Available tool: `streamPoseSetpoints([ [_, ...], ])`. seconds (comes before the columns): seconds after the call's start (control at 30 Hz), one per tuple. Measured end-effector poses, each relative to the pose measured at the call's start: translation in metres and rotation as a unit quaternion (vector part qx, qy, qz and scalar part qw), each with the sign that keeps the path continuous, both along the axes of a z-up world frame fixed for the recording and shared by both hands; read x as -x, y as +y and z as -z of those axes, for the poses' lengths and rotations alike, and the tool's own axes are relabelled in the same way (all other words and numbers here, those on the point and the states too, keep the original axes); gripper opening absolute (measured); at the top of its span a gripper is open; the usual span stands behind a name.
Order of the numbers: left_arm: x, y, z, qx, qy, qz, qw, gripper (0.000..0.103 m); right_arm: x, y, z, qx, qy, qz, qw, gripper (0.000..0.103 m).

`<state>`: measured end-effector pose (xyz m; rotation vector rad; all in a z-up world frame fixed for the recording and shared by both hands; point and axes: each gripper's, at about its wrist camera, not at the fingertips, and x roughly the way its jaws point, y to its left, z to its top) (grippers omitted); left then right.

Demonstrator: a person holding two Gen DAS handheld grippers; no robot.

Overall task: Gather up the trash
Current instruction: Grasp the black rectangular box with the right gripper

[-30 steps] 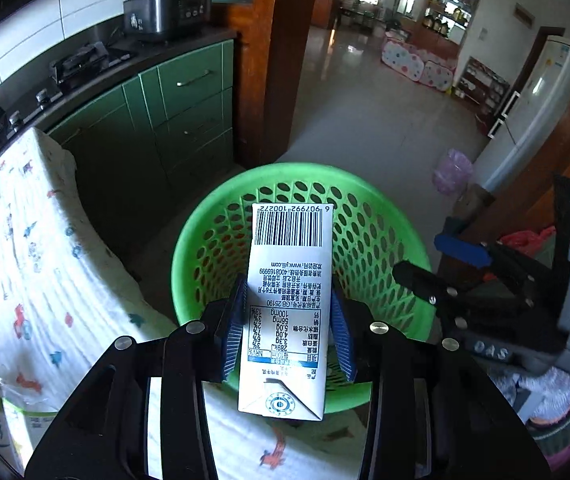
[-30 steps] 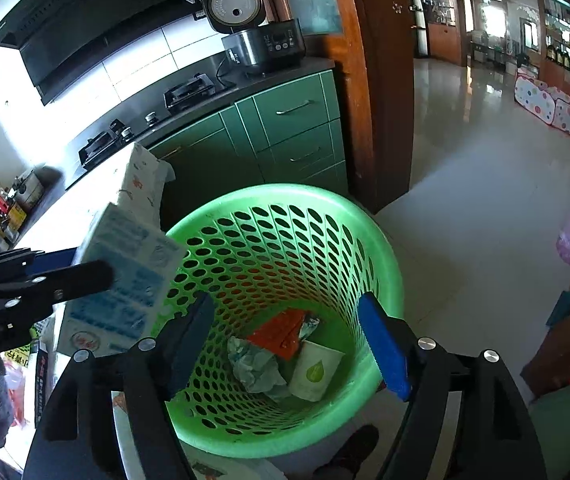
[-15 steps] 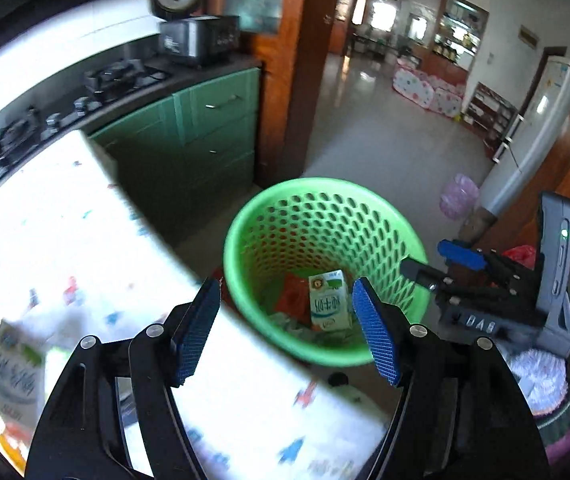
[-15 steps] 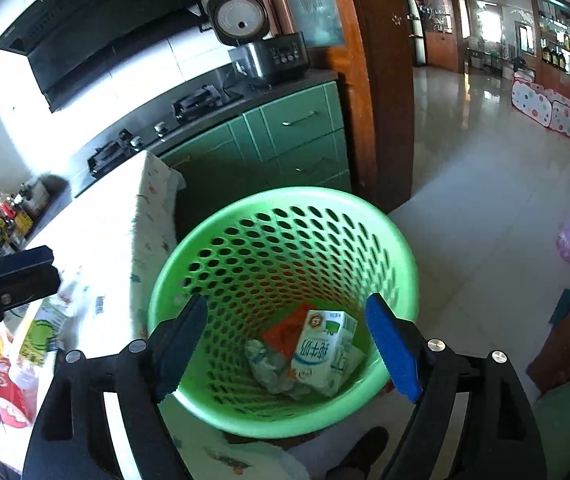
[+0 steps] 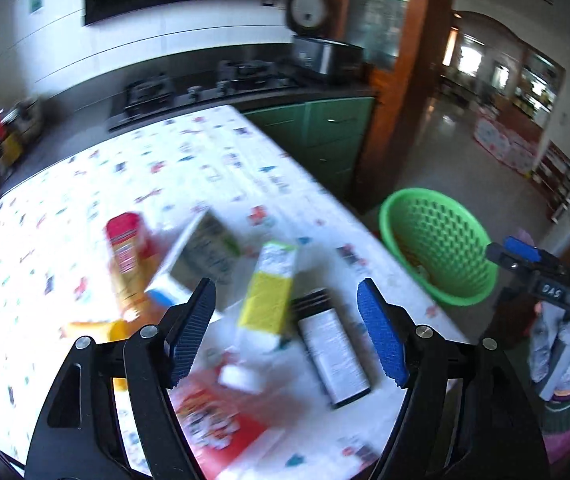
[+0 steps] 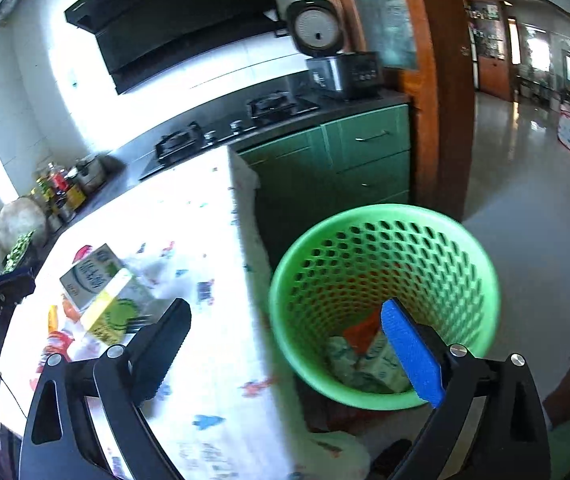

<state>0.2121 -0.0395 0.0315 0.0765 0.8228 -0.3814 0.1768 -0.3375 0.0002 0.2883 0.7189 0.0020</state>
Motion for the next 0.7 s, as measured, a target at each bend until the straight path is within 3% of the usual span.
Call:
streamPoseSetpoints([
  [0.2, 0.009, 0.059, 0.022, 0.007, 0.035, -0.057, 0.9978, 0.077, -0.011, 0.041, 0.003, -0.002, 0.009, -0.046, 0.999, 0.093],
  [0.33, 0.01, 0.087, 0.043, 0.031, 0.075, -0.105, 0.9912, 0.077, -0.018, 0.068, 0.009, -0.004, 0.019, -0.074, 0.997, 0.093],
  [0.57, 0.006, 0.109, 0.078, 0.102, 0.148, -0.158, 0.9709, 0.079, -0.027, 0.105, 0.021, -0.004, 0.035, -0.118, 0.992, 0.093],
  [0.7, 0.003, 0.107, 0.099, 0.121, 0.181, -0.174, 0.9603, 0.08, -0.028, 0.119, 0.027, -0.007, 0.042, -0.134, 0.99, 0.093],
])
